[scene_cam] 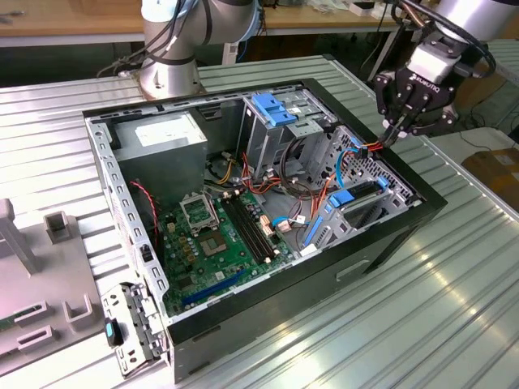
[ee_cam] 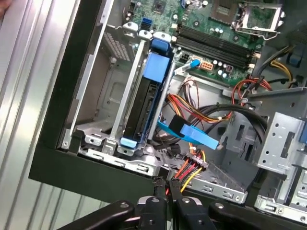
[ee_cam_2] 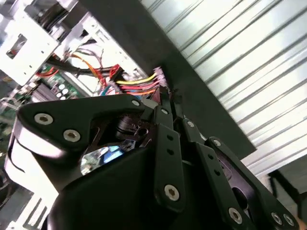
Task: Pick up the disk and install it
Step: 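Insert the first disk wire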
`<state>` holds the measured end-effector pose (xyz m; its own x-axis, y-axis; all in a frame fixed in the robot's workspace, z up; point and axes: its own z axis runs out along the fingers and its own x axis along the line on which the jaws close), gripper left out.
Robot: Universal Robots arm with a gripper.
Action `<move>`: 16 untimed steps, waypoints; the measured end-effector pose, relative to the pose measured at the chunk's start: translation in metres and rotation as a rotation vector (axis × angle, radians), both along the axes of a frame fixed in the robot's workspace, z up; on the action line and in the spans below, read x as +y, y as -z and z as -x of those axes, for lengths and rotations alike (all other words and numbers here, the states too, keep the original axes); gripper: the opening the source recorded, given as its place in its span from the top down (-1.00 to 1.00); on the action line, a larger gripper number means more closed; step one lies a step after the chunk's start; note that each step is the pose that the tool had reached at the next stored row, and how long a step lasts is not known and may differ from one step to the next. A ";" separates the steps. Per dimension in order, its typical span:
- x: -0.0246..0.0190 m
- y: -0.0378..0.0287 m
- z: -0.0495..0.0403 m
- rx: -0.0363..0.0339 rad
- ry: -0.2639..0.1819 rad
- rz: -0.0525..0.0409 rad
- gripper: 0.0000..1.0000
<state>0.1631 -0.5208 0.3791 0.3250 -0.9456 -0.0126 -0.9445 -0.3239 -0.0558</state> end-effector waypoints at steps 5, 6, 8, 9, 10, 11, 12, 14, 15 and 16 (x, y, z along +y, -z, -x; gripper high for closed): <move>0.0002 -0.0005 0.0000 -0.0421 -0.012 0.0041 0.65; 0.0001 -0.0006 0.0000 -0.0421 -0.016 0.0051 0.65; 0.0002 -0.0006 0.0000 -0.0421 -0.031 0.0056 0.69; 0.0002 -0.0007 0.0000 -0.0421 -0.061 0.0064 0.79; 0.0001 -0.0006 0.0000 -0.0423 -0.113 0.0053 0.79; 0.0001 -0.0006 0.0000 -0.0424 -0.136 0.0049 0.79; 0.0002 -0.0006 0.0000 -0.0424 -0.155 0.0045 0.79; 0.0001 -0.0005 0.0000 -0.0427 -0.251 0.0024 0.79; 0.0002 -0.0004 0.0000 -0.0427 -0.285 0.0017 0.79; 0.0002 -0.0004 0.0000 -0.0428 -0.302 0.0013 0.79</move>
<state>0.1631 -0.5206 0.3795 0.5914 -0.8064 0.0083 -0.8024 -0.5895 -0.0928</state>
